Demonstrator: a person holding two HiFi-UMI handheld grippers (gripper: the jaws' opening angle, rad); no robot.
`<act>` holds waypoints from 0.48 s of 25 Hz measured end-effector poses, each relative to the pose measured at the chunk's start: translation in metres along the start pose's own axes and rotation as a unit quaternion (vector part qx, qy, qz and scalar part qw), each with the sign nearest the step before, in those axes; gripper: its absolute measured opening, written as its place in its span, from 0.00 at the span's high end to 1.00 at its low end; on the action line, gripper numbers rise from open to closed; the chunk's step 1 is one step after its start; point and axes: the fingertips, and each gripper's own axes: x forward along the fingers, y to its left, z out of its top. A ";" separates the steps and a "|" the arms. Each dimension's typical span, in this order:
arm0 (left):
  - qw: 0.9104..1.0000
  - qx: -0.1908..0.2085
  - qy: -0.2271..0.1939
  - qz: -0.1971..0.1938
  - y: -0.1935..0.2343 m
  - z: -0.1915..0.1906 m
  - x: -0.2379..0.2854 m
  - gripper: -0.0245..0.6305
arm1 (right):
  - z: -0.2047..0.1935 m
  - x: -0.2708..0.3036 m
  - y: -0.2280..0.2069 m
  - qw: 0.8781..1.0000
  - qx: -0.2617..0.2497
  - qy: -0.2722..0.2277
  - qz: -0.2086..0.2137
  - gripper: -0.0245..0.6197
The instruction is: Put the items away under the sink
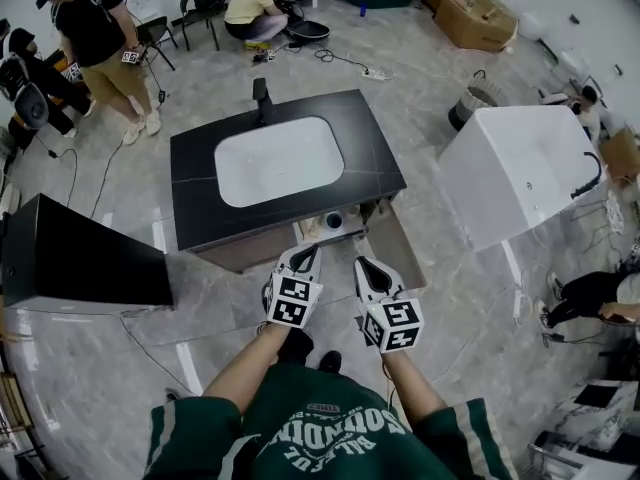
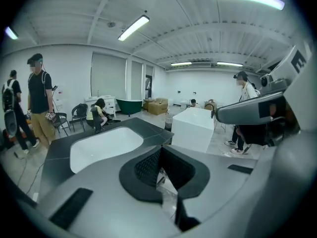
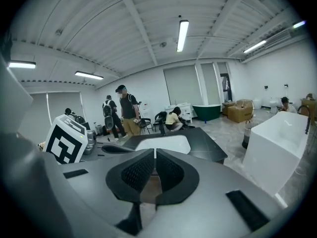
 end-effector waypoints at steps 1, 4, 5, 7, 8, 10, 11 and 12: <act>1.000 0.003 -0.004 0.000 0.010 0.004 -0.001 0.95 | 0.007 0.010 0.004 1.000 -0.006 -0.001 0.003 0.89; 1.000 0.008 -0.014 0.000 0.041 0.019 -0.003 0.95 | 0.029 0.039 0.016 1.000 -0.018 -0.009 0.007 0.89; 1.000 0.007 -0.016 -0.001 0.050 0.023 -0.002 0.95 | 0.035 0.046 0.019 1.000 -0.019 -0.012 0.006 0.89; 1.000 0.009 -0.021 -0.006 0.066 0.030 0.003 0.95 | 0.044 0.060 0.022 1.000 -0.018 -0.020 -0.001 0.89; 1.000 0.012 -0.024 -0.010 0.072 0.033 0.005 0.95 | 0.047 0.065 0.023 1.000 -0.016 -0.024 -0.006 0.89; 0.999 0.015 -0.029 -0.019 0.082 0.039 0.009 0.95 | 0.051 0.077 0.026 0.999 -0.016 -0.029 -0.015 0.89; 0.999 0.016 -0.031 -0.021 0.087 0.041 0.010 0.95 | 0.053 0.083 0.027 0.999 -0.017 -0.029 -0.018 0.89; 0.999 0.017 -0.033 -0.020 0.094 0.041 0.013 0.95 | 0.056 0.089 0.029 0.999 -0.017 -0.031 -0.020 0.89</act>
